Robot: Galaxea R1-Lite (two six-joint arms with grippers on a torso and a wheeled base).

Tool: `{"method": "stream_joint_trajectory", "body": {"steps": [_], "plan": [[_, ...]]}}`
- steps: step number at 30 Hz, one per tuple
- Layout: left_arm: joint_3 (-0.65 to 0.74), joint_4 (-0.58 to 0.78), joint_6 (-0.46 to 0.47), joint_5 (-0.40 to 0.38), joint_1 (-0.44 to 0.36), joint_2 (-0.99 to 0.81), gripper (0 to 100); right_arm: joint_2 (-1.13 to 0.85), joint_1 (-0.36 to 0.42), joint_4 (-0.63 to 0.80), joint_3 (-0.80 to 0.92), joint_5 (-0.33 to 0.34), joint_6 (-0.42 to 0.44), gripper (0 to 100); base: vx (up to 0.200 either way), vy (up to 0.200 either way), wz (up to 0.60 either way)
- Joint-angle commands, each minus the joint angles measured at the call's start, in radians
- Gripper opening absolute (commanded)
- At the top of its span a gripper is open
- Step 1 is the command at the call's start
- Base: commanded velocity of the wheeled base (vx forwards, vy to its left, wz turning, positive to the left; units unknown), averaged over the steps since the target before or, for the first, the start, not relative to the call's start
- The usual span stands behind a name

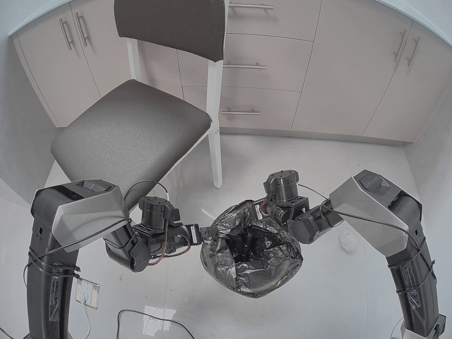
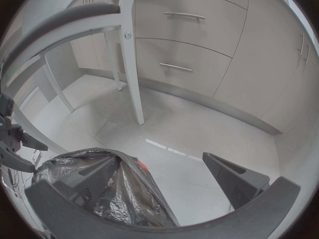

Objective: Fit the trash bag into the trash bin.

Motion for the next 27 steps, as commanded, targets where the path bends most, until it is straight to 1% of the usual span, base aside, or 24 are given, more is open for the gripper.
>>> {"method": "stream_joint_trajectory", "body": {"steps": [1, 4, 12, 15, 17, 18, 19, 20, 21, 22, 23, 27], "plan": [[-0.003, -0.001, 0.012, 0.0, -0.003, 0.009, 100, 0.072, -0.018, -0.005, -0.038, 0.0, 0.0, 100, 0.0, 0.0, 0.0], [0.002, -0.001, 0.043, 0.0, -0.003, 0.013, 100, 0.077, -0.018, -0.005, -0.041, 0.0, 0.0, 100, 0.0, 0.0, 0.0], [0.002, -0.001, 0.046, 0.002, -0.003, 0.014, 100, 0.071, -0.01, 0.001, -0.035, -0.001, -0.003, 100, 0.0, 0.0, 0.0], [0.002, -0.001, 0.046, 0.002, -0.003, 0.014, 100, 0.039, -0.017, 0.017, -0.037, 0.0, -0.023, 100, 0.0, 0.0, 0.0], [0.003, -0.001, 0.046, 0.002, -0.003, 0.014, 100, -0.026, -0.027, 0.086, -0.03, 0.014, -0.059, 100, 0.0, 0.0, 0.0], [0.005, -0.001, 0.046, 0.002, -0.003, 0.014, 100, -0.056, -0.032, 0.133, -0.023, 0.026, -0.071, 100, 0.0, 0.0, 0.0], [0.005, -0.002, 0.046, 0.002, -0.003, 0.013, 100, -0.096, -0.038, 0.195, -0.007, 0.057, -0.08, 100, 0.0, 0.0, 0.0], [0.006, -0.001, 0.046, 0.002, -0.003, 0.013, 100, -0.127, -0.04, 0.239, 0.008, 0.094, -0.089, 100, 0.0, 0.0, 0.0], [0.006, -0.002, 0.046, 0.002, -0.003, 0.013, 100, -0.171, -0.041, 0.304, 0.029, 0.153, -0.111, 100, 0.0, 0.0, 0.0], [0.006, -0.002, 0.046, 0.002, -0.003, 0.013, 100, -0.197, -0.046, 0.345, 0.037, 0.189, -0.129, 100, 0.0, 0.0, 0.0], [0.006, -0.002, 0.046, 0.002, -0.003, 0.013, 100, -0.213, -0.049, 0.368, 0.042, 0.204, -0.143, 100, 0.0, 0.0, 0.0], [0.008, -0.002, 0.046, 0.002, -0.003, 0.013, 100, -0.219, -0.059, 0.368, 0.051, 0.203, -0.145, 100, 0.0, 0.0, 0.0]]}}
